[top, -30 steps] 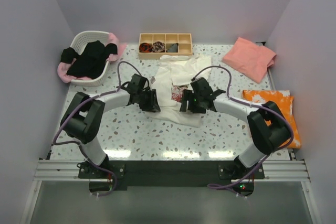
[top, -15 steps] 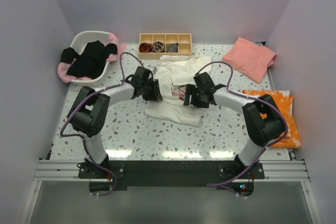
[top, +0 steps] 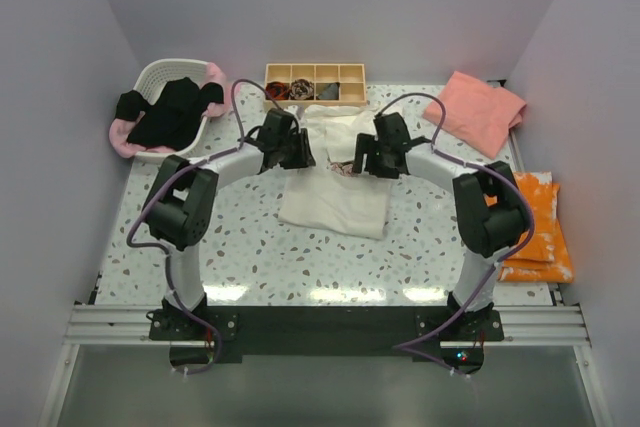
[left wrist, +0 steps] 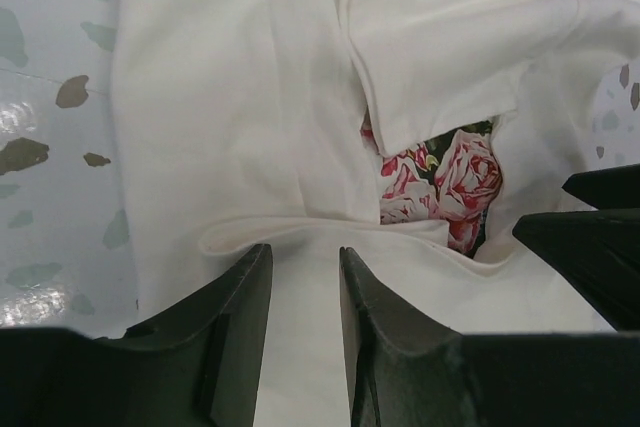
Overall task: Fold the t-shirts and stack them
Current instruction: Fold the folded rectangular tshirt in 1/3 of the way, then grab one side of the 2/3 rectangular tshirt with both arms
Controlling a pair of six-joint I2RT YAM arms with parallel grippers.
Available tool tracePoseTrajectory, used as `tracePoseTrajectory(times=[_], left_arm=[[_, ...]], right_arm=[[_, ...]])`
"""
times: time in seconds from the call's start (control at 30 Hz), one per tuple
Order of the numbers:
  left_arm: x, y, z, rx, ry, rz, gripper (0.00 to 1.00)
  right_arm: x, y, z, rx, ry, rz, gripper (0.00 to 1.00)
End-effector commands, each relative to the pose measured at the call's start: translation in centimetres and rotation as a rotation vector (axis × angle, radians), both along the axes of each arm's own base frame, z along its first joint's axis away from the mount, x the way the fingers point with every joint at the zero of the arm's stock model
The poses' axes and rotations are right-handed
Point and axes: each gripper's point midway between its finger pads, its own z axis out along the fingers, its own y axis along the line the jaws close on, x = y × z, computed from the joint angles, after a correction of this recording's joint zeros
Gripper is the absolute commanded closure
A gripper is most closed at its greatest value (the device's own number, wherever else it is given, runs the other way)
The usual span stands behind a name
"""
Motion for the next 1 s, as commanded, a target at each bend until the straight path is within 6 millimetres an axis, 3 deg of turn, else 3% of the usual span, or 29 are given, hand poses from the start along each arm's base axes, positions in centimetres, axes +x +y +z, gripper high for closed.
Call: tracePoseTrajectory(times=[0.0,0.07,0.13,0.17,0.23,0.27,0.3,0.57,0.77,0.97], left_arm=[[3.0,2.2,2.9,0.080,-0.128,0.105,0.62],[2.4,4.1,2.8,0.138,-0.137,0.163,0.61],[1.7,6.0,4.4,0.177,-0.172,0.219,0.59],[0.4,6.9,3.5,0.199,-0.152,0.222,0.59],[-1.1,7.2,4.5,0.183,-0.160,0.204,0.58],[-2.5,7.5,3.3,0.192,-0.126,0.190,0.58],[-3.3,7.2,3.9,0.157,-0.131,0.163,0.57],[-9.9,6.8,0.4,0.057,-0.020,0.054,0.53],[-11.8,6.8,-0.9,0.021,-0.014,0.029,0.53],[-12.5,6.2,-1.7,-0.024,-0.010,0.011,0.53]], right_arm=[[2.7,-0.6,3.2,-0.024,-0.103,-0.017,0.21],[2.3,-1.8,3.5,-0.045,-0.121,-0.042,0.19],[1.9,-3.2,5.3,-0.059,-0.163,-0.079,0.17],[1.0,-3.9,4.9,-0.071,-0.151,-0.083,0.16],[-0.1,-4.8,6.1,-0.058,-0.165,-0.094,0.14],[-1.3,-5.2,5.1,-0.059,-0.128,-0.088,0.13],[-2.1,-5.2,4.9,-0.047,-0.110,-0.076,0.13],[-9.0,-3.2,2.7,0.158,0.016,-0.013,0.14],[-11.9,-2.4,1.6,0.261,0.054,-0.009,0.15],[-13.6,-2.3,0.5,0.302,0.083,-0.024,0.15]])
